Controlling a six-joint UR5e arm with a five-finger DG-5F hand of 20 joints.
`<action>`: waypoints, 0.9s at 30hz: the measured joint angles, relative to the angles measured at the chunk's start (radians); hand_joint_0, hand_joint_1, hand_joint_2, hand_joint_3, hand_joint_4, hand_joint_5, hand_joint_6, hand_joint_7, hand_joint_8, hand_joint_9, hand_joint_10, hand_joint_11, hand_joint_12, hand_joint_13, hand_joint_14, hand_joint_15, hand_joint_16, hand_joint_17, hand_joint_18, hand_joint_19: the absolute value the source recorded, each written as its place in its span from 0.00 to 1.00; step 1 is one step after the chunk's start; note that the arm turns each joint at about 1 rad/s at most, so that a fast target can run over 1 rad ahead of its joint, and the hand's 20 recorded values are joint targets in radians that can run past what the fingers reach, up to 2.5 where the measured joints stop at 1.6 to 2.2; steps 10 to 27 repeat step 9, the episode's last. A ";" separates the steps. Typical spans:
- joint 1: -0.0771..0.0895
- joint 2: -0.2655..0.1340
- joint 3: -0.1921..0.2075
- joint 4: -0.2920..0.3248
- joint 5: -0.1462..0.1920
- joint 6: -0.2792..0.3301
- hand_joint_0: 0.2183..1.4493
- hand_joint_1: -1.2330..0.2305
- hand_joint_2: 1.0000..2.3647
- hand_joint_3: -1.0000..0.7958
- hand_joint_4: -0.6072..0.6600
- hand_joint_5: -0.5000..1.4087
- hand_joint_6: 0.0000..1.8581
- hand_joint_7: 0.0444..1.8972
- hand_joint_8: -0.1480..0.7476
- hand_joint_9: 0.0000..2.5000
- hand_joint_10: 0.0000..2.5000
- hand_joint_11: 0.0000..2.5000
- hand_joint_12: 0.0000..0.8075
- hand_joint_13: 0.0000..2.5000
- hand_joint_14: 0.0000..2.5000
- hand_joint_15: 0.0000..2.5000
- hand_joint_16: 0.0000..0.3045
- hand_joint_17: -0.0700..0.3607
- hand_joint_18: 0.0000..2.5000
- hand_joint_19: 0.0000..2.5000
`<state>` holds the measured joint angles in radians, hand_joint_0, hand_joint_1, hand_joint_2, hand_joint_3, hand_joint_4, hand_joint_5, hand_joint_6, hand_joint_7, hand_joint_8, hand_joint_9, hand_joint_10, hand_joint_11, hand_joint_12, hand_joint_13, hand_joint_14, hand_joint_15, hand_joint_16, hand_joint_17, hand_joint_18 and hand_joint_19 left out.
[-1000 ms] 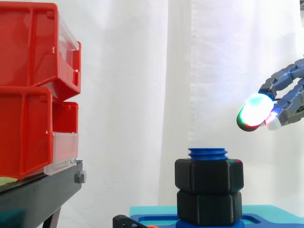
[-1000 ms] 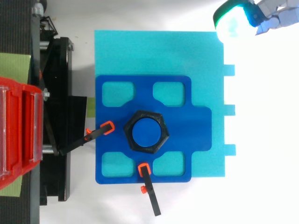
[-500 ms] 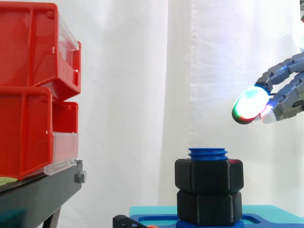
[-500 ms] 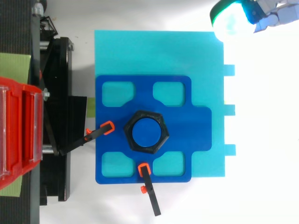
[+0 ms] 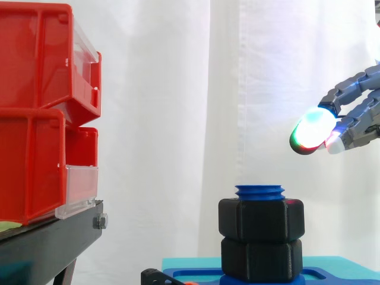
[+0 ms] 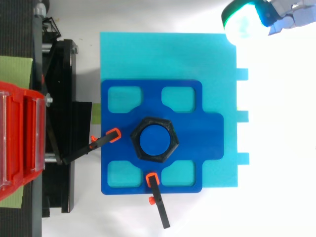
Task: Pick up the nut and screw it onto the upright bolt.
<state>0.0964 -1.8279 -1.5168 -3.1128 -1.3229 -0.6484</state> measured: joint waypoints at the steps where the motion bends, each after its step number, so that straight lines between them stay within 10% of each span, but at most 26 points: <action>1: 0.000 0.000 0.000 0.000 0.000 -0.001 0.22 0.60 0.00 0.28 0.55 0.12 0.27 0.35 0.38 0.00 0.00 0.00 0.42 0.00 0.00 0.00 0.15 0.40 0.00 0.00; 27: 0.000 0.000 0.000 0.000 0.000 -0.002 0.22 0.60 0.00 0.28 0.55 0.12 0.27 0.36 0.38 0.00 0.00 0.00 0.42 0.00 0.00 0.00 0.15 0.40 0.00 0.00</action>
